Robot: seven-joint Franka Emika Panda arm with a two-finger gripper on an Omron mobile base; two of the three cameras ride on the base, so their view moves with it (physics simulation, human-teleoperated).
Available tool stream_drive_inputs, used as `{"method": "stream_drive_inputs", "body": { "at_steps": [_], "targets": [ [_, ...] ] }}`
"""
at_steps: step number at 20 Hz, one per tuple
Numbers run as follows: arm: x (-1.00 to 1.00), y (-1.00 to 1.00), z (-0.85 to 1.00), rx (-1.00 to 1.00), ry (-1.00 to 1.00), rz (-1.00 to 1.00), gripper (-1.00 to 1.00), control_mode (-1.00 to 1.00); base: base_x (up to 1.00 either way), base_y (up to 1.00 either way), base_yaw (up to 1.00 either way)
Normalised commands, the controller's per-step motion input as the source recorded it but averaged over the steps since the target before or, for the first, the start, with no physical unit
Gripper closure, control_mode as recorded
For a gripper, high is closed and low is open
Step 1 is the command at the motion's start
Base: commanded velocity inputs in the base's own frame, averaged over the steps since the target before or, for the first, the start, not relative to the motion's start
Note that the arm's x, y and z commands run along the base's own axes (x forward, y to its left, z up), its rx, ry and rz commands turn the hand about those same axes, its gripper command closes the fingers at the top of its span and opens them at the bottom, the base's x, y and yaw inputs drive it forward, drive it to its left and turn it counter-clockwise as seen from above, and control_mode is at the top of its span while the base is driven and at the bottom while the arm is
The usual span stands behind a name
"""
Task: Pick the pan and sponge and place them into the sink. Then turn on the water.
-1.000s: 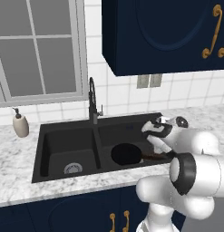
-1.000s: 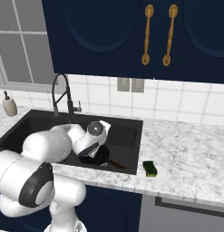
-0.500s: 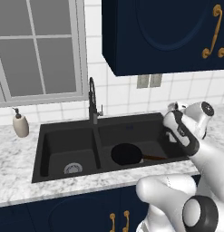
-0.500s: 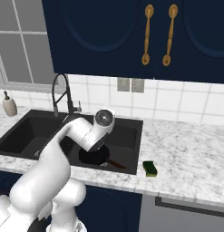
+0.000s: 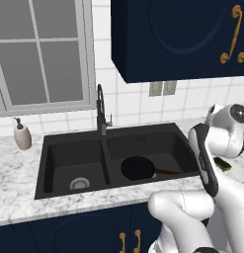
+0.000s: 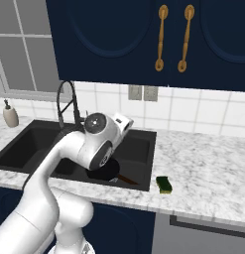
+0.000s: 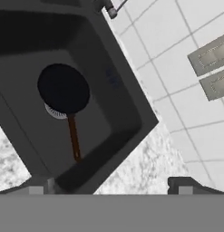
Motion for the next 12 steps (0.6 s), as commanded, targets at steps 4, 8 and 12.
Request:
{"method": "stream_drive_inputs", "body": {
  "at_steps": [4,8,12],
  "targets": [
    [-0.69,-0.41,0.14,0.08,0.0,-0.48,-1.0,-1.0,0.0,0.0,0.0],
    [-0.68,-0.39,0.16,0.16,0.09,-0.39,-1.0,-1.0,0.0,0.0,0.0],
    [-0.44,-0.48,0.14,0.17,0.17,-0.17,-1.0,-1.0,0.0,0.0,0.0]
  ]
}}
